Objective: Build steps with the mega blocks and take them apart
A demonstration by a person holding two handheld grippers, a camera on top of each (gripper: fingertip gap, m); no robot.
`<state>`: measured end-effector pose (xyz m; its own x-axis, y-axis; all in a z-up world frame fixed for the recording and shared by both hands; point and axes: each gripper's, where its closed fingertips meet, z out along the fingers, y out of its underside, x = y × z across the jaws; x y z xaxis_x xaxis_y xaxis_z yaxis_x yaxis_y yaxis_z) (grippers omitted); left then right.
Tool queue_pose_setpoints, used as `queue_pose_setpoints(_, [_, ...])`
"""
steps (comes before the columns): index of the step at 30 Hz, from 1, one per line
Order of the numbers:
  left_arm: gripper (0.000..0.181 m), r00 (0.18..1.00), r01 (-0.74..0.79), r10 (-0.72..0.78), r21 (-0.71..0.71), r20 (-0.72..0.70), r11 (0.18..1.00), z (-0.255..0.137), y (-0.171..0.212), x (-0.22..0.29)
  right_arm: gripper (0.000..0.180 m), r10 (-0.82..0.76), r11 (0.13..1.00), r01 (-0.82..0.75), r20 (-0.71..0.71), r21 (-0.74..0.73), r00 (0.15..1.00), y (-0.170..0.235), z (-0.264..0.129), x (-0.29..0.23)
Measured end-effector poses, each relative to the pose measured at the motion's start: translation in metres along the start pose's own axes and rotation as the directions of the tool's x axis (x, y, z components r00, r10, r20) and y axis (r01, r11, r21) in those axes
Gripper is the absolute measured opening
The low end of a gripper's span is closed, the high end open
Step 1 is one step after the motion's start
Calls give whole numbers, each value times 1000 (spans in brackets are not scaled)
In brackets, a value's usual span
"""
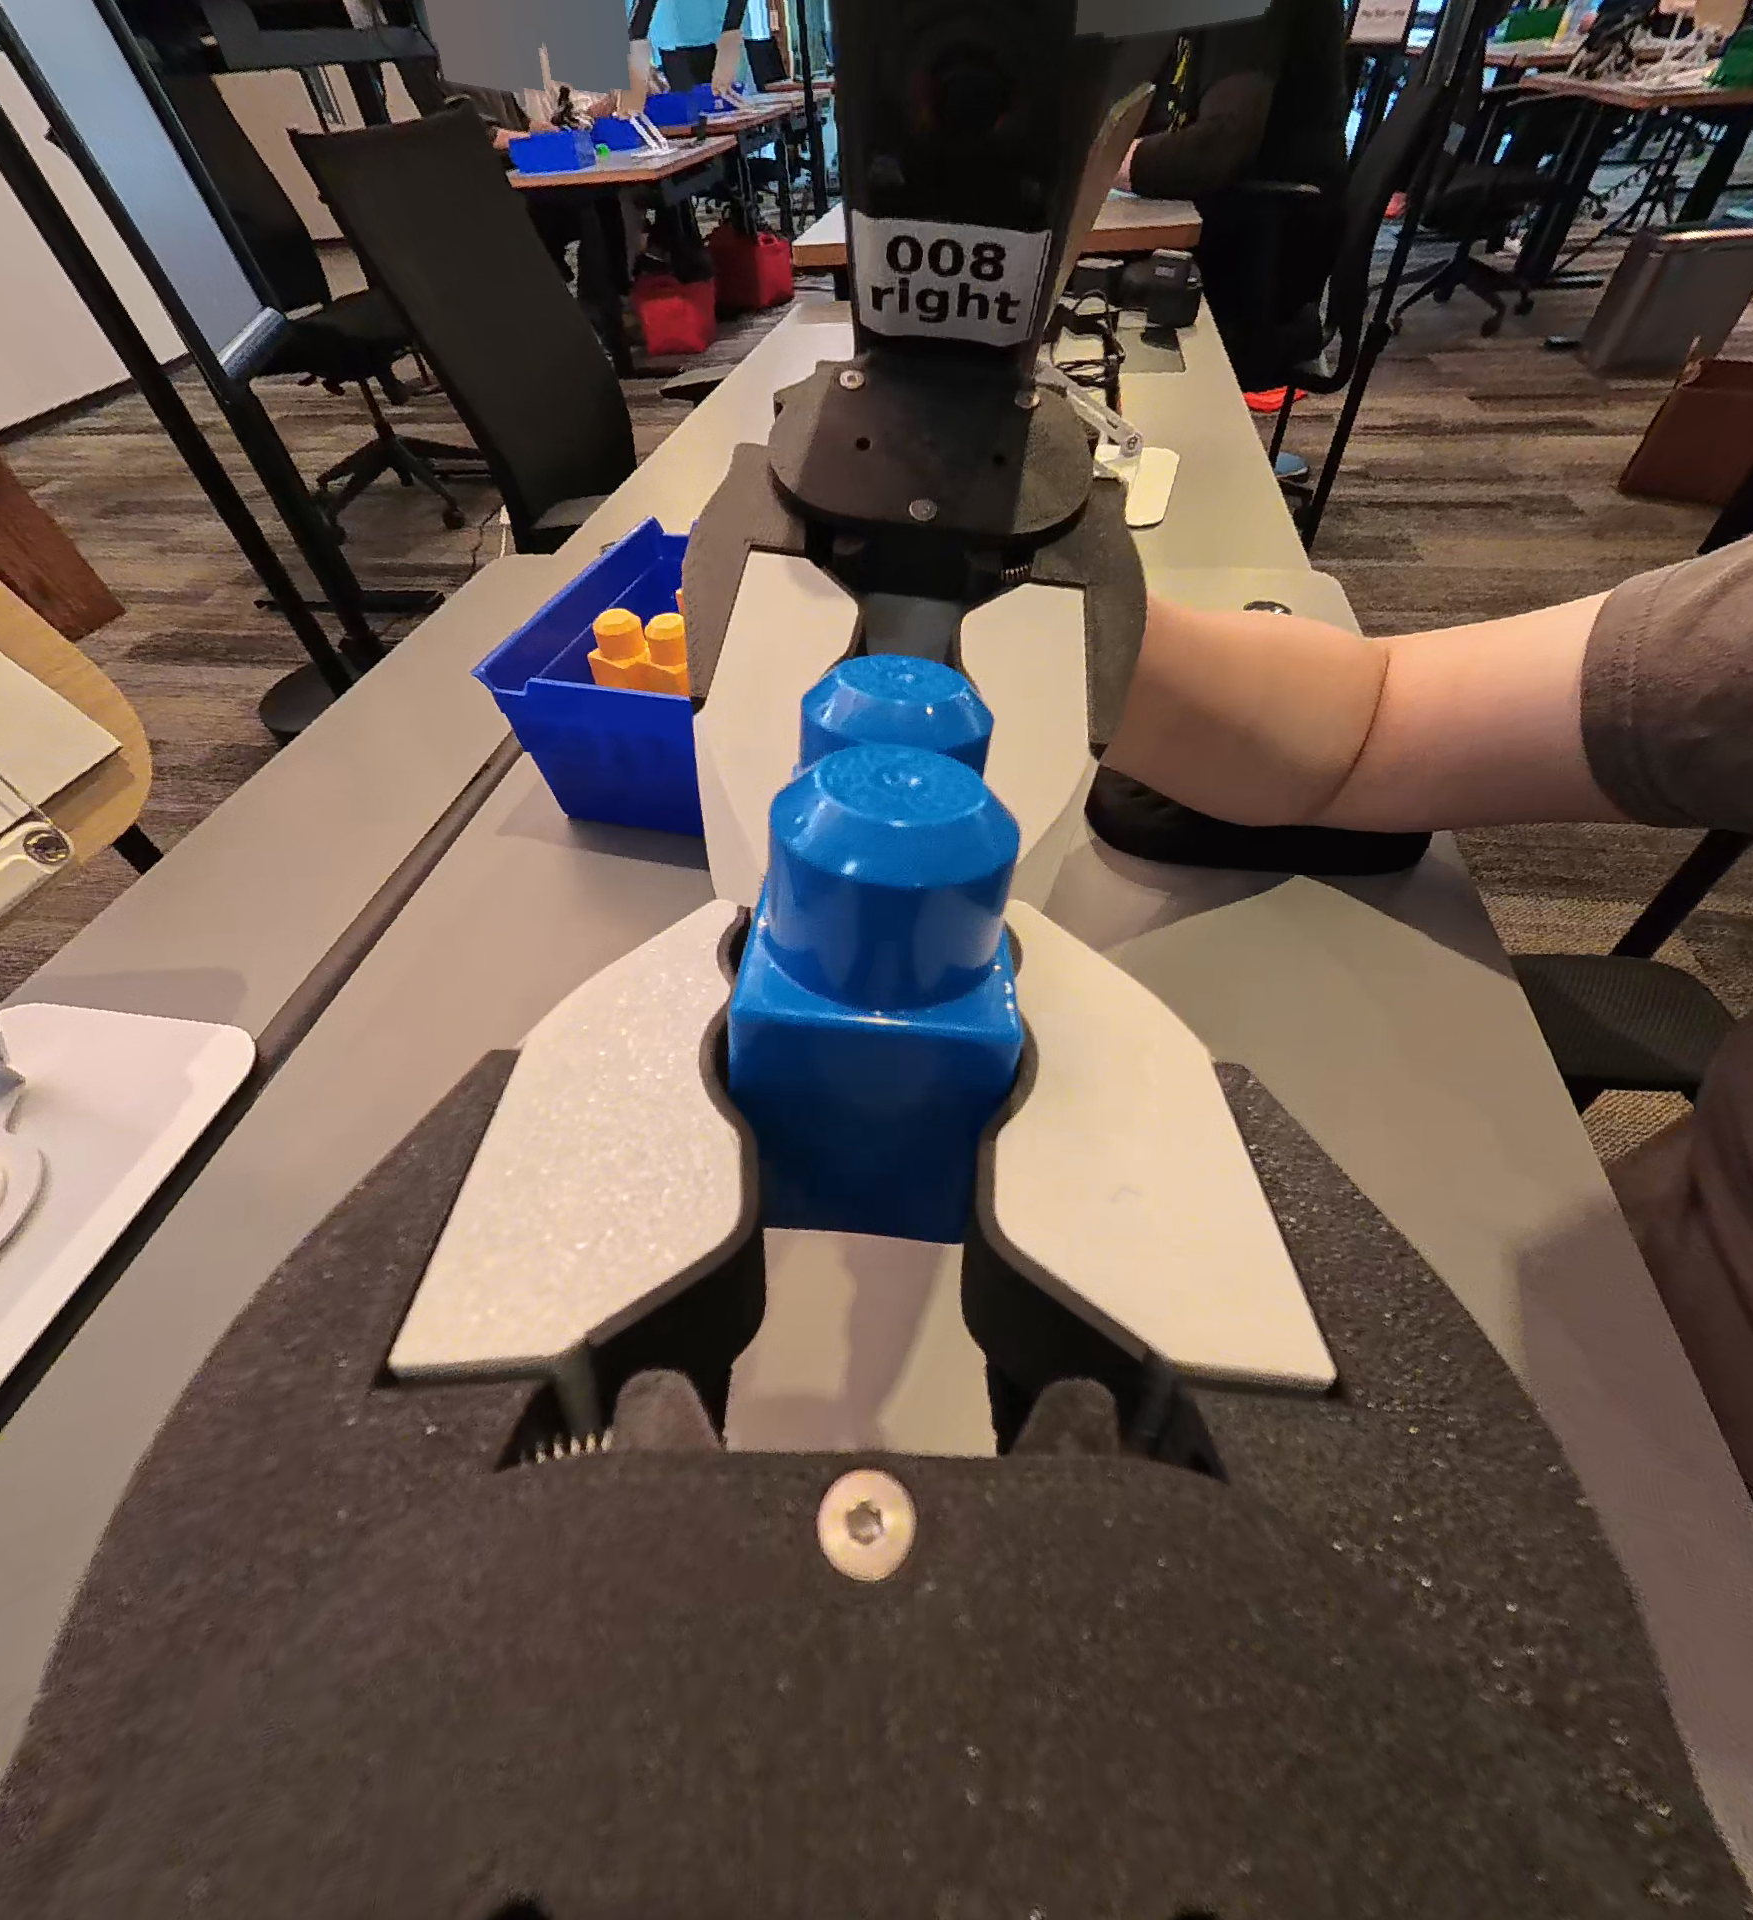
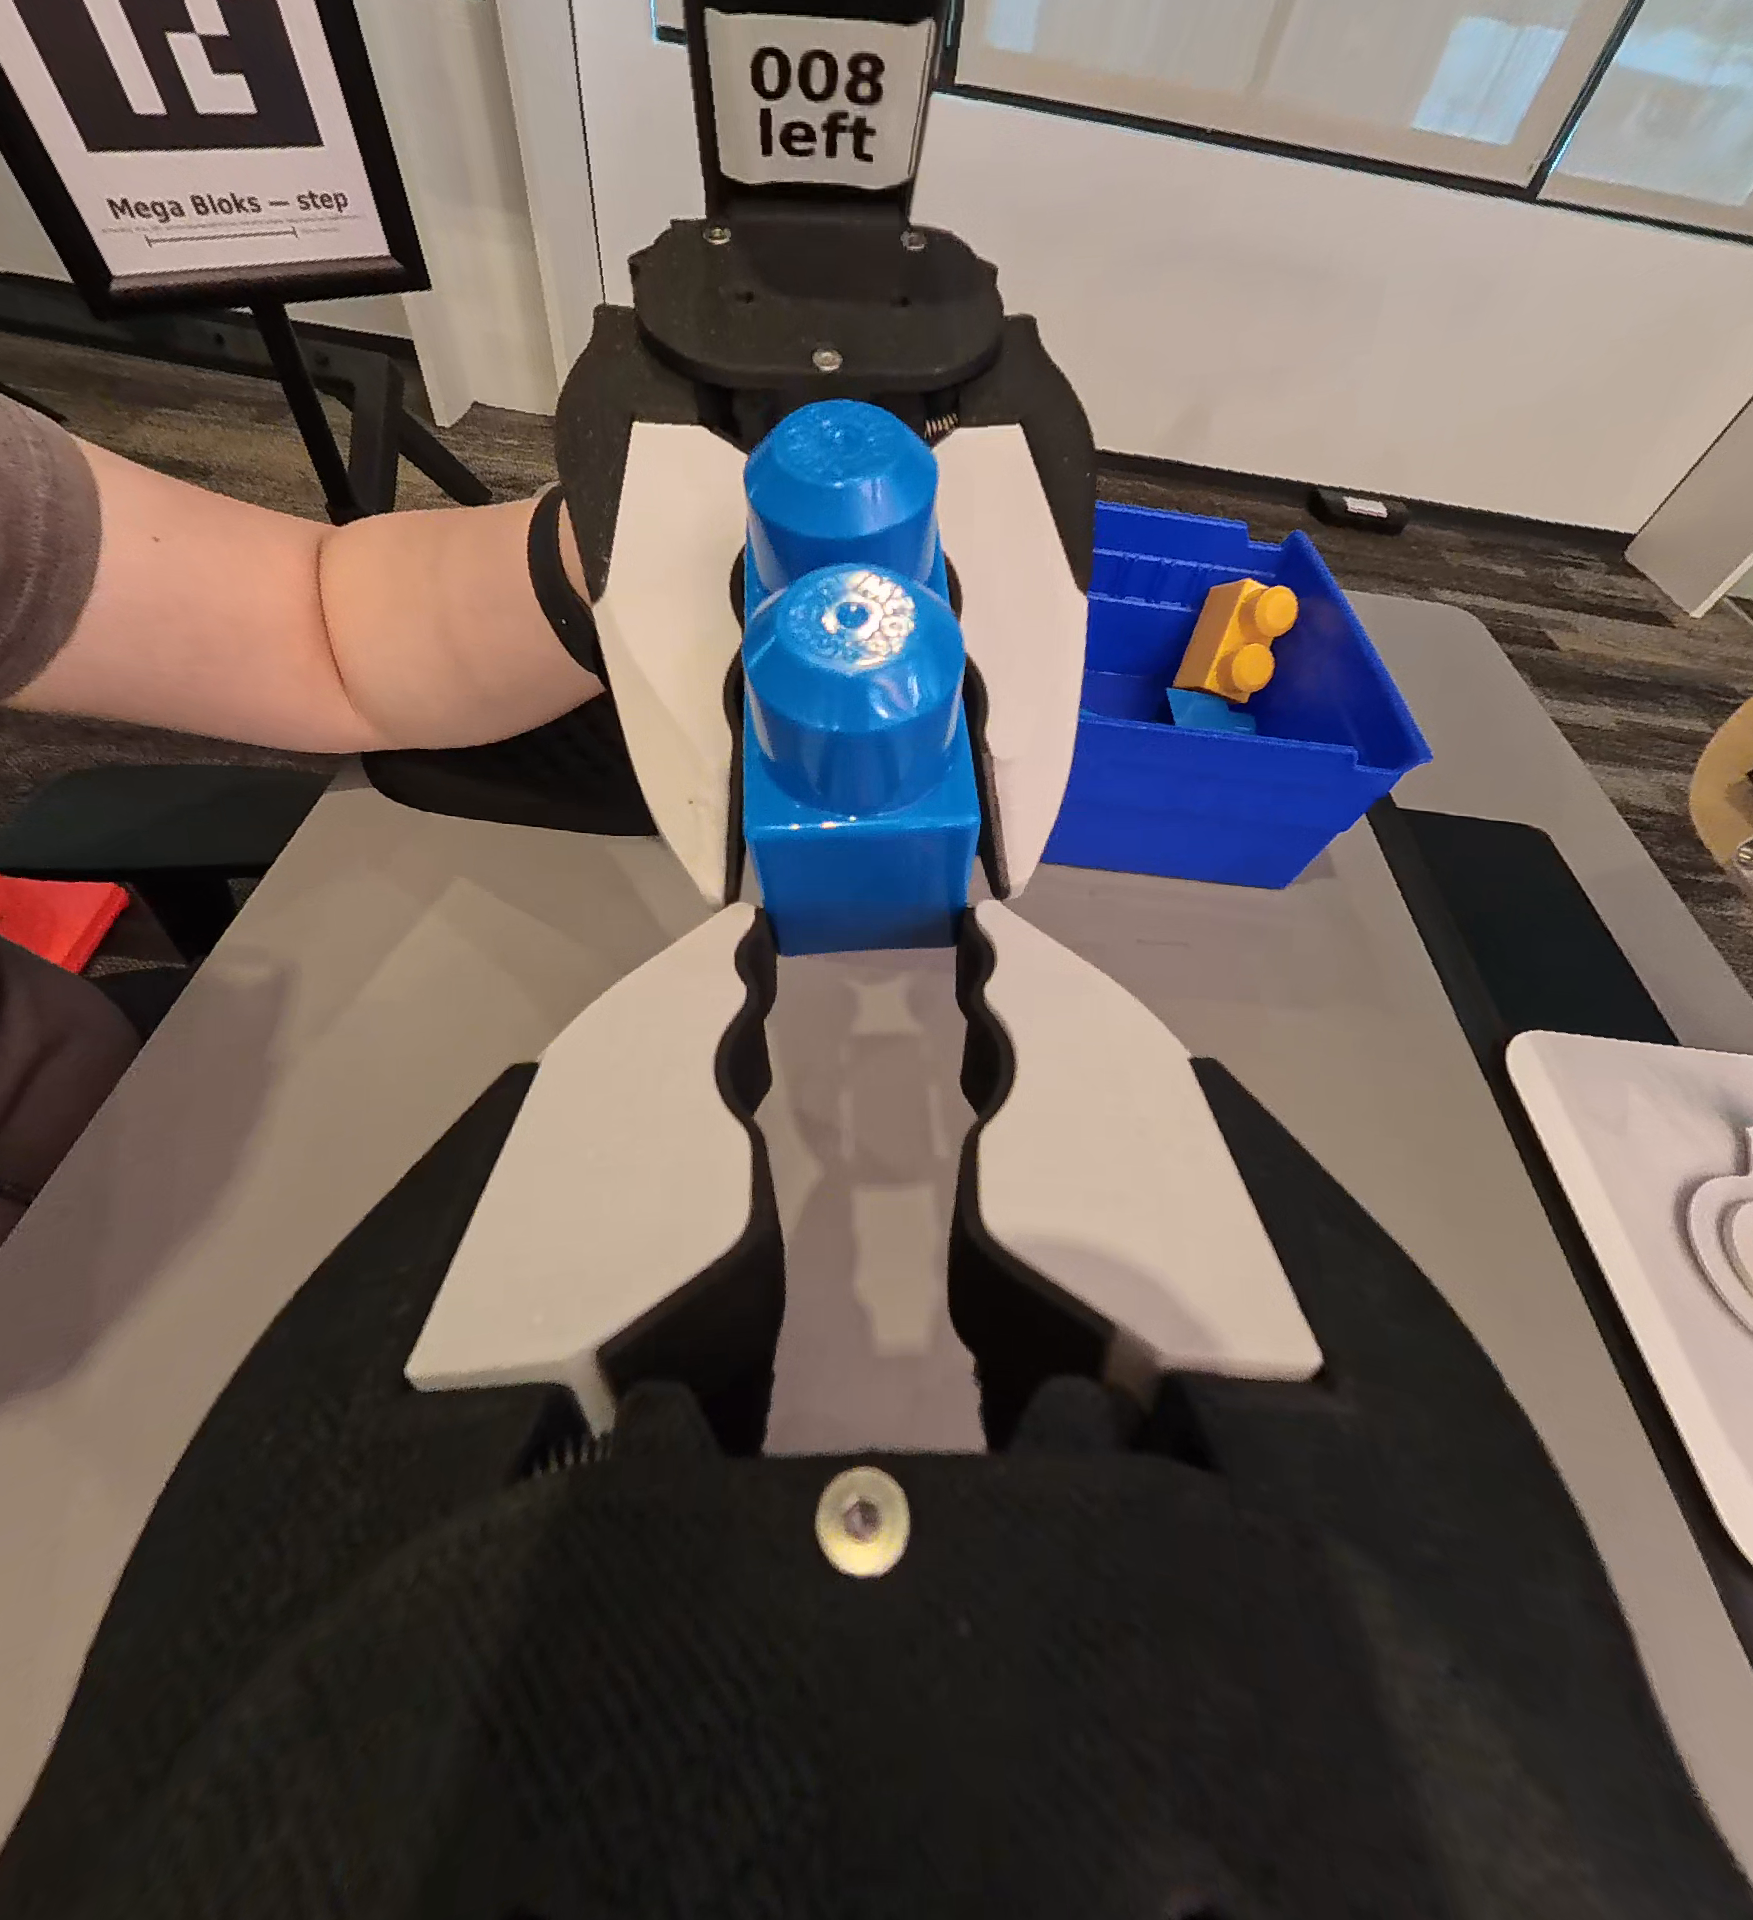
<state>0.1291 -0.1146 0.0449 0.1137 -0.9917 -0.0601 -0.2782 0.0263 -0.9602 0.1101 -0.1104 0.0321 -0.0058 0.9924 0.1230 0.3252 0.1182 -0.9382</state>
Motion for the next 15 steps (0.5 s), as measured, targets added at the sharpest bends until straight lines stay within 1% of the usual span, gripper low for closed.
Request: queue_pose_setpoints(15, [41, 999, -34, 34, -19, 25, 999, -1, -1, 1, 34, -9, 1000, 8, 17, 24, 1000, -3, -4, -1])
